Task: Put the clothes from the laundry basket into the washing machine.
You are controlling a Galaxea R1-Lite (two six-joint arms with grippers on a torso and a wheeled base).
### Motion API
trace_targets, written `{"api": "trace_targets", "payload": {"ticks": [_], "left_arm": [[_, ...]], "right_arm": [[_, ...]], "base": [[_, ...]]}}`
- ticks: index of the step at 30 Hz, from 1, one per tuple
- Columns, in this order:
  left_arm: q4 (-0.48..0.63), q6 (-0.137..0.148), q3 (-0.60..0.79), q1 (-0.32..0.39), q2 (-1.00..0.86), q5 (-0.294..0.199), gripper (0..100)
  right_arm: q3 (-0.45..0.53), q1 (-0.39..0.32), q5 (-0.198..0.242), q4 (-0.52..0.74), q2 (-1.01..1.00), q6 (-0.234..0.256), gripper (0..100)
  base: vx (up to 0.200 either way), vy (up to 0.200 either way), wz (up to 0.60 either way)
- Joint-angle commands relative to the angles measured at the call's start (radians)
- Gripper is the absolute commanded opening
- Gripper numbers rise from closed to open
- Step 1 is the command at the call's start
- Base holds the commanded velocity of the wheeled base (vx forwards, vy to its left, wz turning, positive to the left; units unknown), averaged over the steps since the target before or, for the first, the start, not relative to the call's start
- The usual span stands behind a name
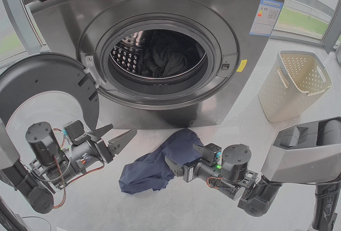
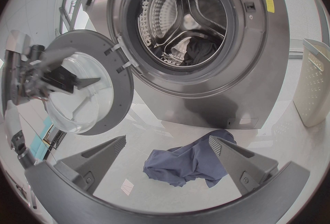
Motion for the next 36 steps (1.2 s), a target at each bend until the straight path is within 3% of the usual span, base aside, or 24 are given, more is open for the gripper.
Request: {"api": "trace_targets", "payload": {"ticks": [1,5,7,14,16,18,20,25,29,30,36], "left_arm": [[0.003,-0.013,0.081,-0.028,-0.228,0.003,100],[-0.003,-0.009,0.096,-0.057,-0.259,0.006,100],[-0.003,-0.005,0.122,-0.088,-0.316,-0.008,100],[-0.003,-0.002,0.119,-0.172,-0.426,-0.012,100],[-0.003,-0.002,0.121,-0.177,-0.440,-0.024,100],[-0.001,-0.003,0.127,-0.178,-0.488,-0.081,100],[0.002,-0.003,0.125,-0.178,-0.497,-0.092,100],[0.008,-0.003,0.099,-0.165,-0.506,-0.098,100],[0.006,-0.003,0.096,-0.154,-0.506,-0.101,100],[0.006,-0.003,0.093,-0.139,-0.505,-0.101,100],[0.006,-0.008,0.072,-0.083,-0.498,-0.104,100]], "right_arm": [[-0.163,-0.032,0.033,0.090,0.127,0.000,100],[-0.279,-0.052,0.043,0.164,0.163,0.001,100],[-0.384,-0.066,0.054,0.263,0.206,0.003,100],[-0.582,-0.075,0.065,0.363,0.326,0.009,100],[-0.605,-0.075,0.066,0.383,0.338,0.012,100],[-0.667,-0.074,0.076,0.432,0.375,0.021,100],[-0.689,-0.072,0.076,0.444,0.389,0.030,100],[-0.833,-0.065,0.073,0.572,0.450,0.127,100],[-0.919,-0.063,0.073,0.638,0.481,0.153,100],[-1.005,-0.063,0.068,0.694,0.509,0.181,100],[-1.207,-0.066,0.076,0.874,0.581,0.251,100]], "base": [[0.000,0.000,0.00],[0.000,0.000,0.00],[0.000,0.000,0.00],[0.000,0.000,0.00],[0.000,0.000,0.00],[0.000,0.000,0.00],[0.000,0.000,0.00],[0.000,0.000,0.00],[0.000,0.000,0.00],[0.000,0.000,0.00],[0.000,0.000,0.00]]}}
